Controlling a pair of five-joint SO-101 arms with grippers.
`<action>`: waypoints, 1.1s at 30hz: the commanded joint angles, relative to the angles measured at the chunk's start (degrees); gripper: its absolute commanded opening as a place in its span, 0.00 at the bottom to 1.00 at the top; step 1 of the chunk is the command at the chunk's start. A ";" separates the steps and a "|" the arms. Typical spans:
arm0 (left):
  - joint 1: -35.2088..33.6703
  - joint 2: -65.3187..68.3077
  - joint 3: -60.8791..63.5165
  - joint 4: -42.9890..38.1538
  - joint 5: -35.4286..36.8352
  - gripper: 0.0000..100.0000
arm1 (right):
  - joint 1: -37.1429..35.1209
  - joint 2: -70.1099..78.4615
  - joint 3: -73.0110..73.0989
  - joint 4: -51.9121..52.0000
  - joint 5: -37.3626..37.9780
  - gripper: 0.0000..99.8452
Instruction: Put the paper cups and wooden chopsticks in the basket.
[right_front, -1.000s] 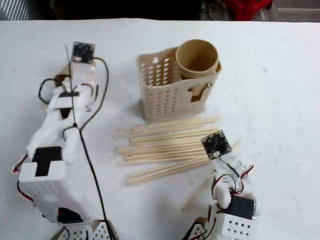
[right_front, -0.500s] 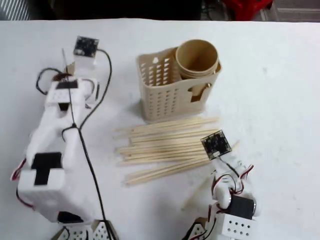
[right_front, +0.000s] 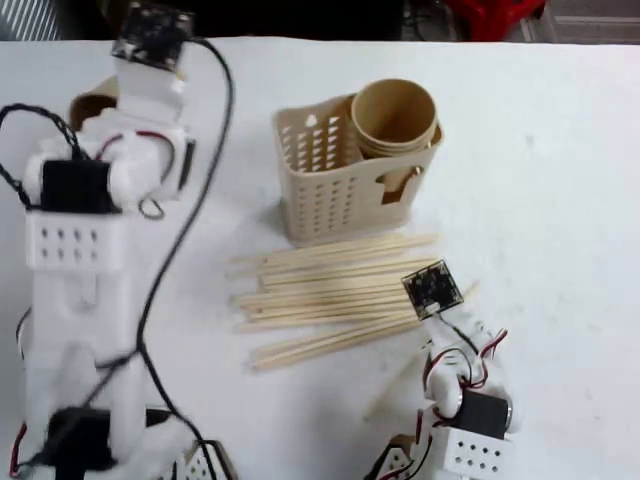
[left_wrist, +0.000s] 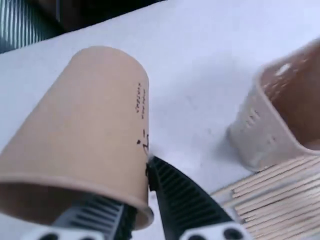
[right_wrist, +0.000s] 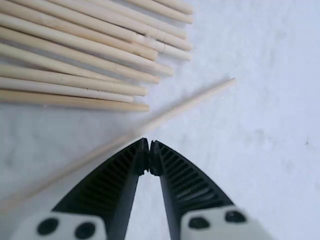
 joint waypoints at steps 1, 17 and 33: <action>7.69 -6.20 -3.60 0.79 0.18 0.02 | -0.13 -0.48 0.62 0.04 0.62 0.02; 22.81 2.33 -3.60 -20.04 0.53 0.02 | -0.13 -0.48 0.62 0.04 0.62 0.02; 23.08 4.26 -2.99 -24.97 0.18 0.02 | -0.13 -0.48 0.62 0.04 0.62 0.02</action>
